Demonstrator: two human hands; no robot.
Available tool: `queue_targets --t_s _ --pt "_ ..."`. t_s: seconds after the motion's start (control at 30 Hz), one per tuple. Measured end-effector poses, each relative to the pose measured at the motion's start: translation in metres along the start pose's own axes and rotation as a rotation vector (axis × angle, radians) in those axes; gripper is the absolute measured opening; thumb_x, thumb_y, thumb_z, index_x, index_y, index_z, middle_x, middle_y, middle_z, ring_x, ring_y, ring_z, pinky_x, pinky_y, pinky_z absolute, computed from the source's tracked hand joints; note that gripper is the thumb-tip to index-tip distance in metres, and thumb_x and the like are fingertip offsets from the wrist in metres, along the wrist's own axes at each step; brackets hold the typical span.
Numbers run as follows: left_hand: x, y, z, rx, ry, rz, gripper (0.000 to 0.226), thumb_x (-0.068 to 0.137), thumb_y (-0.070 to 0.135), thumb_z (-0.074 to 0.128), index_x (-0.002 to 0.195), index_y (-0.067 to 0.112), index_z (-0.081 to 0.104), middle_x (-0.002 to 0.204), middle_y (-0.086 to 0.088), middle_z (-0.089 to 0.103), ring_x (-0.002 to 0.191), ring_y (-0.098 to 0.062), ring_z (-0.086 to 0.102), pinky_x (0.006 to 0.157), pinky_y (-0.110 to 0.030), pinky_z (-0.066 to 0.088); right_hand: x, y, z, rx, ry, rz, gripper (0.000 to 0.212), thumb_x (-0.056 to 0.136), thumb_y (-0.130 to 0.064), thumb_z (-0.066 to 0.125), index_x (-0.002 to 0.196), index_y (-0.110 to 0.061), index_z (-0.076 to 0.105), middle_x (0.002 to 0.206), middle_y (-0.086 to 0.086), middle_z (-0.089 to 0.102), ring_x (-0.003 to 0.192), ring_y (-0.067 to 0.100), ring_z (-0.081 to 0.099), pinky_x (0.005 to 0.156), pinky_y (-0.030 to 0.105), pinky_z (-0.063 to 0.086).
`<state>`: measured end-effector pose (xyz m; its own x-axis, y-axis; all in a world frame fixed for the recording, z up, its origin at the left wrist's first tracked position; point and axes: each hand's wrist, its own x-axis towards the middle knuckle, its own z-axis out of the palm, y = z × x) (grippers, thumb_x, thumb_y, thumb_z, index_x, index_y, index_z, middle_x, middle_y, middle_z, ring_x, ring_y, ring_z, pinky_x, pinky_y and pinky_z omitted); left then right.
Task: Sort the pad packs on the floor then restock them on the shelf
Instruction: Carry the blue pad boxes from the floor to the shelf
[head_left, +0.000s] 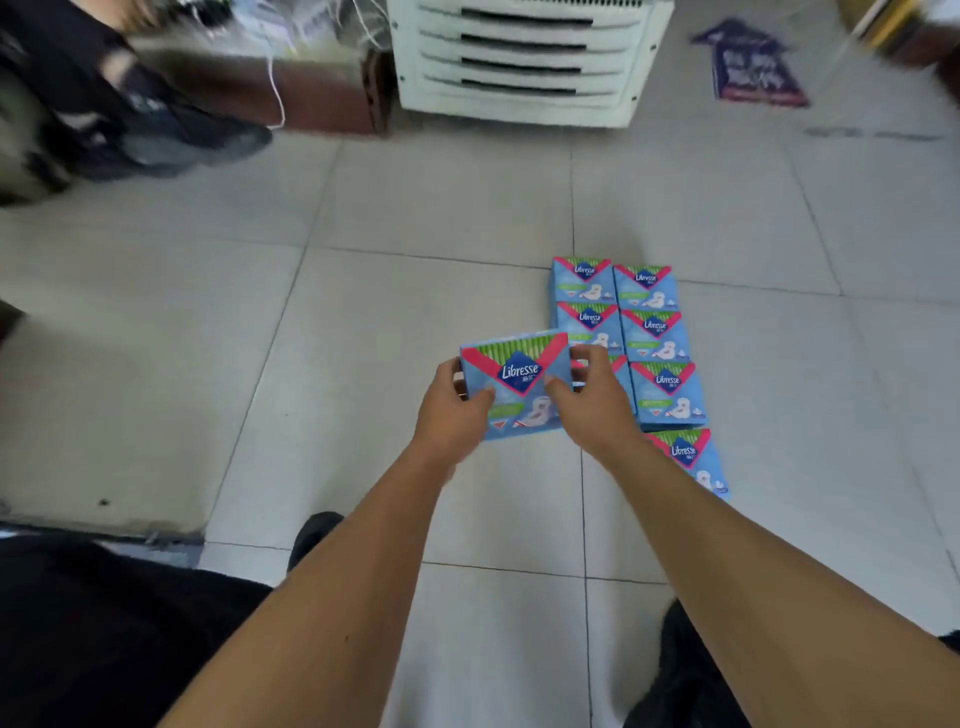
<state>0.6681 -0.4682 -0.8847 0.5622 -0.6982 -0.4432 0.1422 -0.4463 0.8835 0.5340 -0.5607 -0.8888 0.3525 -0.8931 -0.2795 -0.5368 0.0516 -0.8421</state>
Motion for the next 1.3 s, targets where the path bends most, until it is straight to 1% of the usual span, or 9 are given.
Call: queue_targets --t_s 0.13,0.33,0.5,0.63,0.83,0.93,1.03,1.17,1.3 --pt "-0.038 0.068 -0.069 -0.059 0.066 0.204 0.036 0.094 0.015 0.061 0.129 0.016 0.051 0.114 -0.006 0.066 0.098 -0.021 0.067 0.079 -0.035 0.058 -0.031 -0.100 -0.001 0.048 -0.028 -0.202 0.026 0.094 -0.026 0.063 0.112 -0.026 0.045 0.094 -0.012 0.059 0.074 0.001 0.060 0.052 0.009 0.044" --pt "-0.116 0.139 -0.172 -0.140 0.275 0.441 0.039 0.095 0.023 0.060 0.128 0.027 0.041 0.108 0.003 0.062 0.091 -0.009 0.067 0.072 -0.029 0.059 -0.097 -0.237 0.020 0.044 -0.107 -0.423 0.028 0.094 -0.031 0.062 0.117 -0.027 0.046 0.100 -0.007 0.063 0.083 0.012 0.068 0.070 0.032 0.056" --pt "-0.165 0.161 -0.240 -0.137 0.528 0.563 0.034 0.095 0.021 0.060 0.125 0.023 0.044 0.107 0.006 0.064 0.090 -0.005 0.065 0.068 -0.021 0.054 -0.139 -0.306 0.060 0.095 -0.192 -0.602 0.023 0.095 -0.025 0.061 0.113 -0.022 0.048 0.100 -0.008 0.063 0.084 0.008 0.066 0.069 0.027 0.054" --pt "-0.204 0.169 -0.292 -0.091 0.711 0.573 0.036 0.095 0.024 0.060 0.127 0.026 0.043 0.099 0.017 0.057 0.090 -0.001 0.062 0.065 -0.013 0.052 -0.158 -0.347 0.104 0.147 -0.334 -0.697 0.021 0.094 -0.021 0.062 0.110 -0.022 0.049 0.101 -0.006 0.065 0.085 0.004 0.066 0.075 0.029 0.056" --pt "-0.262 0.161 -0.370 0.005 0.928 0.556 0.068 0.074 0.022 0.077 0.130 0.034 0.041 0.121 -0.002 0.055 0.109 -0.010 0.059 0.090 -0.032 0.053 -0.196 -0.408 0.181 0.179 -0.559 -0.831 0.028 0.089 -0.029 0.065 0.113 -0.024 0.050 0.104 -0.001 0.069 0.090 0.013 0.069 0.083 0.043 0.057" --pt "-0.289 0.154 -0.406 0.026 1.074 0.514 0.069 0.079 0.010 0.074 0.136 0.029 0.040 0.113 0.002 0.055 0.094 0.002 0.057 0.083 -0.024 0.052 -0.221 -0.435 0.224 0.175 -0.673 -0.902 0.029 0.091 -0.027 0.064 0.115 -0.027 0.049 0.108 -0.003 0.068 0.095 0.011 0.068 0.086 0.045 0.055" --pt "-0.305 0.142 -0.439 0.025 1.222 0.480 0.072 0.079 0.010 0.075 0.139 0.023 0.039 0.109 0.007 0.055 0.097 -0.007 0.059 0.084 -0.028 0.052 -0.246 -0.453 0.265 0.181 -0.765 -0.953 0.032 0.090 -0.025 0.065 0.118 -0.026 0.049 0.114 -0.005 0.066 0.101 0.011 0.066 0.090 0.044 0.054" --pt "-0.303 0.119 -0.482 0.049 1.359 0.402 0.062 0.076 0.016 0.077 0.131 0.021 0.049 0.121 -0.001 0.056 0.101 -0.011 0.060 0.089 -0.033 0.052 -0.264 -0.469 0.315 0.114 -0.810 -1.028 0.035 0.089 -0.023 0.064 0.123 -0.025 0.054 0.117 -0.011 0.064 0.104 0.008 0.063 0.093 0.037 0.051" --pt "-0.292 0.102 -0.514 0.032 1.391 0.327 0.062 0.078 0.017 0.078 0.131 0.021 0.047 0.123 0.002 0.053 0.098 -0.006 0.057 0.079 -0.019 0.049 -0.266 -0.483 0.350 0.026 -0.843 -1.054 0.032 0.091 -0.020 0.063 0.121 -0.025 0.053 0.111 -0.011 0.064 0.096 0.008 0.061 0.071 0.017 0.045"
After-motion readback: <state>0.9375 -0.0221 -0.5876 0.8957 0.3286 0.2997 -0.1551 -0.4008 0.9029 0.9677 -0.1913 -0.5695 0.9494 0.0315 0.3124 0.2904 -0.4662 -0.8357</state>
